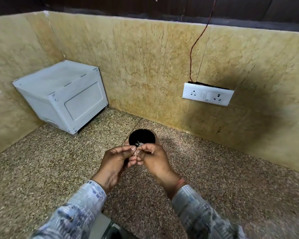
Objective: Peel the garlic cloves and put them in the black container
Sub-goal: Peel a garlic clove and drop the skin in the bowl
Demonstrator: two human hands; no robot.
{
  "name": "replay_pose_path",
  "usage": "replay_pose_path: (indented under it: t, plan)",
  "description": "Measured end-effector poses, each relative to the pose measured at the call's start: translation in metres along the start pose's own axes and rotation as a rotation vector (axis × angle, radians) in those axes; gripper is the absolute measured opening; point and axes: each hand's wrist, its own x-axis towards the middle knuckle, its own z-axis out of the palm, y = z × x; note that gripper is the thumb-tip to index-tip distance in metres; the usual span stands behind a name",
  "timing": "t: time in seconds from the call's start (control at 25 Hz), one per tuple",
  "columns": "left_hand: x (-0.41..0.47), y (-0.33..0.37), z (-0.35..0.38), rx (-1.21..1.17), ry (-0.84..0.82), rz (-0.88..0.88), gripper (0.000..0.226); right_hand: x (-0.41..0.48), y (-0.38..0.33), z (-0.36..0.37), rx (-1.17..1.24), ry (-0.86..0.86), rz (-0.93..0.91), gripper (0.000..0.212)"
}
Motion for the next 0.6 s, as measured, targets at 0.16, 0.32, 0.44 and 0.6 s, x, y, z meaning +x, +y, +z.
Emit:
replay_pose_path:
  t: [0.16,0.32,0.44,0.6]
  plan:
    - [0.009,-0.039,-0.014,0.068,0.013,-0.018,0.021,0.011,0.041,0.013,0.062,0.021,0.221,0.008]
    - [0.026,-0.065,-0.042,0.167,-0.026,-0.106,0.020,0.019,0.082,0.025,0.062,0.003,0.410,0.025]
    - [0.039,-0.082,-0.063,0.195,-0.034,-0.184,0.019,0.030,0.115,0.040,0.023,-0.006,0.486,0.012]
    - [0.060,-0.099,-0.087,0.251,0.063,-0.257,0.018,0.043,0.145,0.052,-0.067,0.033,0.515,0.012]
